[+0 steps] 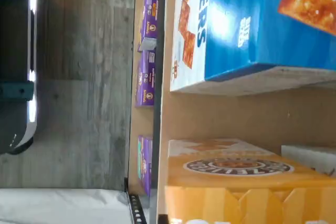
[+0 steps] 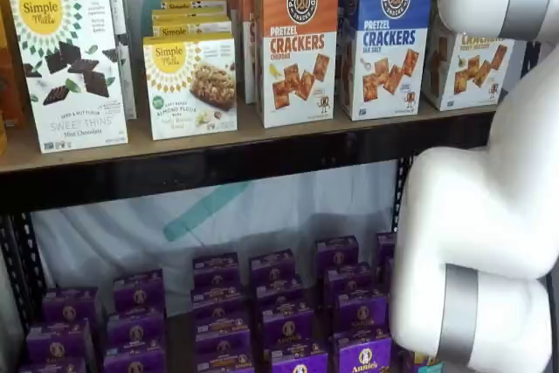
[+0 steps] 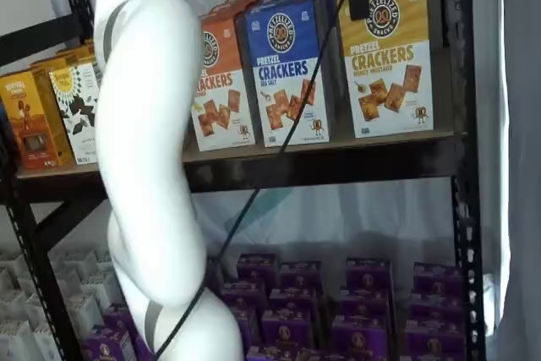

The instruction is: Retrieve the yellow and white box located on the top shelf, the sixth one from the left

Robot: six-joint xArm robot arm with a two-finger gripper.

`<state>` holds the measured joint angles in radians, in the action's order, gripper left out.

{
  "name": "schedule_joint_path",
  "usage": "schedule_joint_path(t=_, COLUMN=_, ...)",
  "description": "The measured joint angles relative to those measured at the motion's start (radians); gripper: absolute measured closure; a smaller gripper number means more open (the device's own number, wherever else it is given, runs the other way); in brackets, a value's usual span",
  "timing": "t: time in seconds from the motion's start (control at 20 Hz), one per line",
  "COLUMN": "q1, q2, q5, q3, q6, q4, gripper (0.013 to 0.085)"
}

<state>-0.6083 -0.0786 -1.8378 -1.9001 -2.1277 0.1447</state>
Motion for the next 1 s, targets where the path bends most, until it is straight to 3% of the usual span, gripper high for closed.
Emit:
schedule_joint_path(t=0.45, q1=-0.013, q2=0.002, q5=-0.038, q3=-0.028, q6=0.001, q4=0.022, gripper=0.0370)
schedule_joint_path(t=1.0, q1=-0.042, q2=-0.114, q5=-0.027, q3=0.083, q6=-0.042, q4=-0.008, gripper=0.0370)
